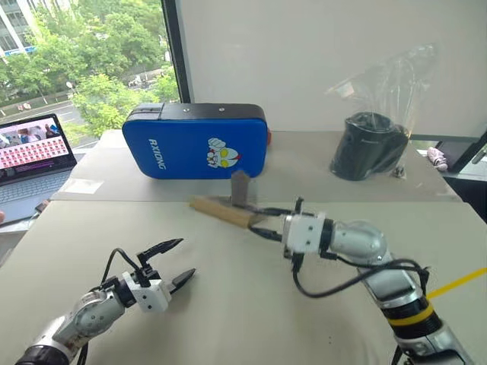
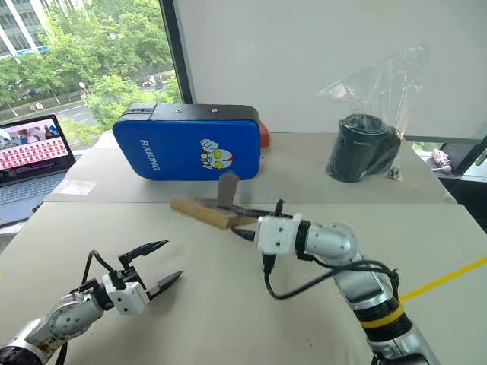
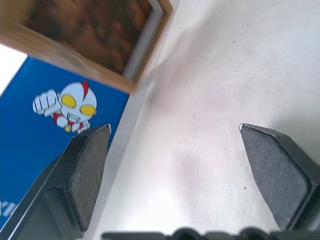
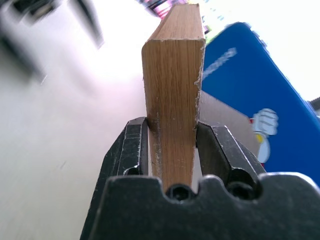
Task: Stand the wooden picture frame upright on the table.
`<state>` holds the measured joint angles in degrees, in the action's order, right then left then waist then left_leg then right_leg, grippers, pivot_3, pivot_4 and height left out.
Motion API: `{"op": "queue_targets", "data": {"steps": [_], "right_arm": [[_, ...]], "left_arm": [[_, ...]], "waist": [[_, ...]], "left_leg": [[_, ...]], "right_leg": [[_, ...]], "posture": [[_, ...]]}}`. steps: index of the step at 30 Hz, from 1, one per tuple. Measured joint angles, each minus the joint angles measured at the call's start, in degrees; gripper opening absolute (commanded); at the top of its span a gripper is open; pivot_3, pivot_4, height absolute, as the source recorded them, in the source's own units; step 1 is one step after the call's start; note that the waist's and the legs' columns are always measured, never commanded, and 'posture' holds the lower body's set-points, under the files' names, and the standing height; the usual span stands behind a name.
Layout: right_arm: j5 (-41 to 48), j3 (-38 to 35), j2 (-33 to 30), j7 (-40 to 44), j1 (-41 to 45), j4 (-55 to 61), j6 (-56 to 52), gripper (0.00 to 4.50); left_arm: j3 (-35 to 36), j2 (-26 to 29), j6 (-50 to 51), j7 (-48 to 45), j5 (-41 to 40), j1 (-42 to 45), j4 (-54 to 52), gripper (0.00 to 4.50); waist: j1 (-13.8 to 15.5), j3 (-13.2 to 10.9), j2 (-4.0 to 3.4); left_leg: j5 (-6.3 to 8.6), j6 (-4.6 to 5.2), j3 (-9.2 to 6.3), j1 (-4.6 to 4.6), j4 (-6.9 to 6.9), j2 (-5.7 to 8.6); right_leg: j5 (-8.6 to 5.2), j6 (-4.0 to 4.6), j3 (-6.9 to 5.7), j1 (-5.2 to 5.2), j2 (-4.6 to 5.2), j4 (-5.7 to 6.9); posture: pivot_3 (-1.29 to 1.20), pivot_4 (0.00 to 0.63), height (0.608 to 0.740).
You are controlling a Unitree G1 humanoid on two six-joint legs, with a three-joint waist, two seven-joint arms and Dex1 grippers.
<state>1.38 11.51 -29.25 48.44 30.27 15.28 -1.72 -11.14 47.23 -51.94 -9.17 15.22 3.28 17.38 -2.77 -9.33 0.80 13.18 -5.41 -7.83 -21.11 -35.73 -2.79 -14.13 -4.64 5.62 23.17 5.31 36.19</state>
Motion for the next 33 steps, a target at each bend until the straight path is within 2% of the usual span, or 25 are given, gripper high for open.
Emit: {"op": "queue_targets", "data": {"steps": [3,7,9,12,19,23,27,29,33], "right_arm": [[8.46,-3.16,0.74,0.55,6.38,-0.19,-13.66,1.31],[25.56,-11.24,0.27,1.68,15.85,-4.92,-40.34,1.31],[31.45,-12.87,-0.37,2.38,16.59,-8.40,-50.65,1.31],[34.37,-11.96,-1.30,4.19,14.34,-12.82,-58.45,1.31],[34.64,-9.07,-0.79,8.42,11.46,-18.36,-56.38,1.31],[34.57,-8.83,-0.57,8.48,11.81,-20.55,-54.67,1.31],[34.57,-9.47,-0.62,8.39,11.82,-21.52,-53.59,1.31],[34.56,-9.91,-1.00,8.08,11.82,-21.56,-53.55,2.15],[32.57,-9.91,-1.86,4.98,10.55,-21.89,-53.91,3.42]], "left_arm": [[1.04,-0.84,2.16,-1.70,-0.66,-2.61,-4.06,4.48],[1.29,-3.18,3.93,-3.15,-0.31,-4.74,-7.96,4.48],[1.85,-3.79,4.83,-3.80,0.21,-5.28,-9.22,4.48],[2.28,-4.27,5.55,-4.61,0.33,-5.48,-10.04,4.48],[3.29,-5.39,6.08,-6.09,0.47,-5.58,-10.42,4.48],[3.31,-6.09,6.33,-6.68,0.48,-5.80,-10.80,4.48],[3.44,-6.29,6.58,-7.26,0.50,-5.89,-10.81,4.48],[3.45,-6.48,6.64,-7.39,0.50,-5.82,-10.81,4.50],[3.45,-6.86,6.65,-7.83,0.47,-5.38,-10.81,4.50]], "waist": [[-0.09,-0.07,-0.07],[0.43,-0.10,-0.11],[0.53,-0.10,-0.11],[0.44,-0.11,-0.13],[-1.54,-0.15,-0.21],[-1.22,-0.15,-0.21],[-1.27,-0.15,-0.21],[-1.30,-0.15,-0.21],[-1.10,-0.15,-0.21]], "left_leg": [[0.00,0.00,0.00,-0.02,-0.01,0.00],[0.01,0.03,-0.04,-0.04,0.02,0.00],[0.04,0.07,-0.04,-0.04,0.02,0.00],[0.07,0.13,-0.04,-0.12,0.02,0.00],[0.12,0.23,-0.03,0.01,0.00,-0.01],[0.10,0.20,-0.03,0.01,-0.12,-0.01],[0.10,0.20,-0.03,0.03,-0.12,-0.01],[0.10,0.20,-0.03,0.03,-0.12,-0.01],[0.10,0.20,-0.03,-0.06,-0.09,-0.01]], "right_leg": [[0.09,0.14,0.01,0.01,0.01,-0.01],[0.11,0.20,-0.04,0.00,0.01,-0.04],[0.10,0.20,-0.04,-0.01,0.02,-0.08],[0.10,0.20,-0.04,0.06,0.01,-0.11],[0.05,0.19,0.01,0.05,-0.04,0.05],[-0.11,-0.21,0.01,-0.03,-0.04,0.06],[-0.11,-0.23,0.01,-0.03,-0.04,0.08],[-0.11,-0.22,0.01,-0.03,-0.04,0.09],[-0.11,-0.21,0.01,0.05,-0.04,0.04]], "posture": [[0.00,0.150,0.740],[0.00,0.150,0.740],[0.00,0.150,0.740],[0.00,0.150,0.740],[0.00,0.150,0.740],[0.00,0.150,0.740],[0.00,0.150,0.740],[0.00,0.150,0.740],[0.00,0.150,0.740]]}}
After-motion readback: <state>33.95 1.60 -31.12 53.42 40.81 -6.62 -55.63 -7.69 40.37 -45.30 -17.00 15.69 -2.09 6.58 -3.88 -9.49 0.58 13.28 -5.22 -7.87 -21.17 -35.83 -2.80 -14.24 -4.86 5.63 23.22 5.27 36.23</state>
